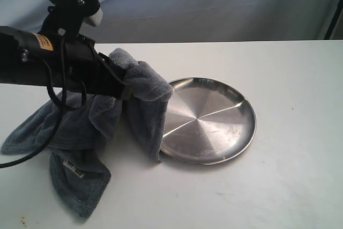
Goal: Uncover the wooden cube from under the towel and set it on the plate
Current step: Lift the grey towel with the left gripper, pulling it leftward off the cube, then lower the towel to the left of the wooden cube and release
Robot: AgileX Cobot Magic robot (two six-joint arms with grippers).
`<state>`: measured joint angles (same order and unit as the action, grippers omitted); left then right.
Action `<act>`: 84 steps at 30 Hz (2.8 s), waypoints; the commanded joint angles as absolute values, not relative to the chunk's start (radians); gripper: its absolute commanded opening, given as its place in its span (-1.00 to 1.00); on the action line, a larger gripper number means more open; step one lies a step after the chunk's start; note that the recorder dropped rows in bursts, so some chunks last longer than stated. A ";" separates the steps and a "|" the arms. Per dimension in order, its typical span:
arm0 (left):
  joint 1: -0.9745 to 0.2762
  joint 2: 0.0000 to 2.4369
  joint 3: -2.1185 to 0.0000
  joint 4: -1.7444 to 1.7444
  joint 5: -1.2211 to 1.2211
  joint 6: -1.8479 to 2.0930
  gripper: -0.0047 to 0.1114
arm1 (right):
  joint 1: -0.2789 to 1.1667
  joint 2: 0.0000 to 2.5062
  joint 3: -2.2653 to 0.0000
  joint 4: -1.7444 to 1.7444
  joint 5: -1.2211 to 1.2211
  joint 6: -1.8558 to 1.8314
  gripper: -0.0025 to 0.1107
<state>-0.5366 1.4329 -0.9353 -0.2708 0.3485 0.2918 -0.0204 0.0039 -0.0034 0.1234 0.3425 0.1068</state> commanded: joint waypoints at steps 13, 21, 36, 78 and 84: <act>-0.353 1.422 -0.936 -0.275 0.313 0.235 -0.92 | -0.024 0.000 0.000 0.109 0.340 0.106 -0.96; -0.303 1.422 -0.936 -0.279 0.263 0.215 -0.92 | -0.024 0.000 0.000 0.109 0.340 0.106 -0.96; -0.279 1.422 -0.936 -0.275 0.177 0.206 -0.92 | -0.024 0.000 0.000 0.109 0.340 0.106 -0.96; -0.027 1.450 -0.936 -0.272 0.212 0.156 -0.92 | -0.024 0.000 0.000 0.109 0.340 0.106 -0.96; 0.026 1.516 -0.936 -0.272 0.266 0.156 -0.92 | -0.024 0.000 0.000 0.109 0.340 0.106 -0.96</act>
<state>0.0075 1.4909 -0.9353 -0.2729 0.2489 0.1666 -0.0204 0.0039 -0.0034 0.1234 0.3425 0.1068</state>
